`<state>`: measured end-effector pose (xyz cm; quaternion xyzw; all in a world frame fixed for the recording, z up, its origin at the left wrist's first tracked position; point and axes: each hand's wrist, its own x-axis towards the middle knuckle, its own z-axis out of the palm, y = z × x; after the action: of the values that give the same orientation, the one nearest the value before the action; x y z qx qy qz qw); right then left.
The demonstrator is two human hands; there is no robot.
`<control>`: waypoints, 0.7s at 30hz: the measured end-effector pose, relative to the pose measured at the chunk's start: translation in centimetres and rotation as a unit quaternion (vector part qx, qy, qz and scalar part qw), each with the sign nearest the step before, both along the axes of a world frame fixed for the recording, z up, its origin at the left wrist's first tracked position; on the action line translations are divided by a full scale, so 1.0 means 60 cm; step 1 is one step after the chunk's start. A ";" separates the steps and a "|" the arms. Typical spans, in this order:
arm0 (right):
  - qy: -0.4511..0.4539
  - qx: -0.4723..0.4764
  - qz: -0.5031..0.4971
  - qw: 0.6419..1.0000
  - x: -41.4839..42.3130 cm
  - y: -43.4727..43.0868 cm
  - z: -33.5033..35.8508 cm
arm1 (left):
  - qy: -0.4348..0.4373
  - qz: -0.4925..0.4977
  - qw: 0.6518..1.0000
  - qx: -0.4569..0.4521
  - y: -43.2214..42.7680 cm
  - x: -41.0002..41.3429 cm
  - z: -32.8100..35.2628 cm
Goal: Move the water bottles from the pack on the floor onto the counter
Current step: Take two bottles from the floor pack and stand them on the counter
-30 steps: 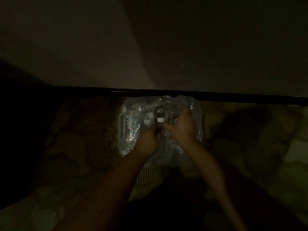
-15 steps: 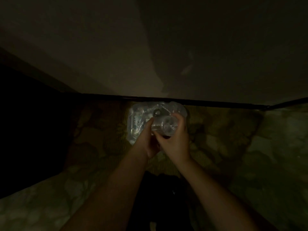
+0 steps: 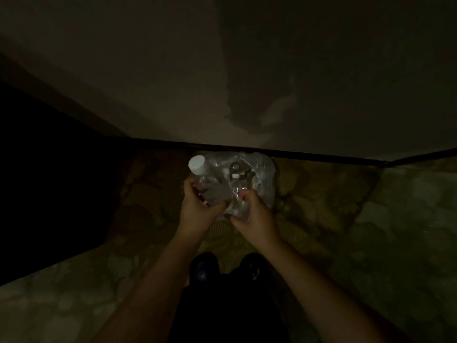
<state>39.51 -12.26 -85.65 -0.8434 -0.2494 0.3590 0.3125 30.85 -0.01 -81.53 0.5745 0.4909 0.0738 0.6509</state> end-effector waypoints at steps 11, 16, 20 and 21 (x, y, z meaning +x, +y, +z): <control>-0.023 -0.147 0.060 0.987 0.044 0.017 -0.247 | 0.078 -0.054 0.995 0.040 0.034 -0.064 -0.182; -0.040 -0.167 0.020 0.985 0.061 0.055 -0.386 | 0.101 -0.066 0.992 0.043 0.057 -0.074 -0.299; -0.056 -0.184 -0.026 0.981 0.081 0.073 -0.469 | 0.127 -0.081 0.988 0.024 0.059 -0.077 -0.382; -0.057 -0.192 -0.033 0.979 0.086 0.077 -0.487 | 0.134 -0.091 0.987 0.023 0.058 -0.077 -0.401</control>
<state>44.67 -7.62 -114.88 -0.9143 -0.1653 0.3413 0.1419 26.22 3.49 -105.56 0.6366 0.5174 -0.0520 0.5696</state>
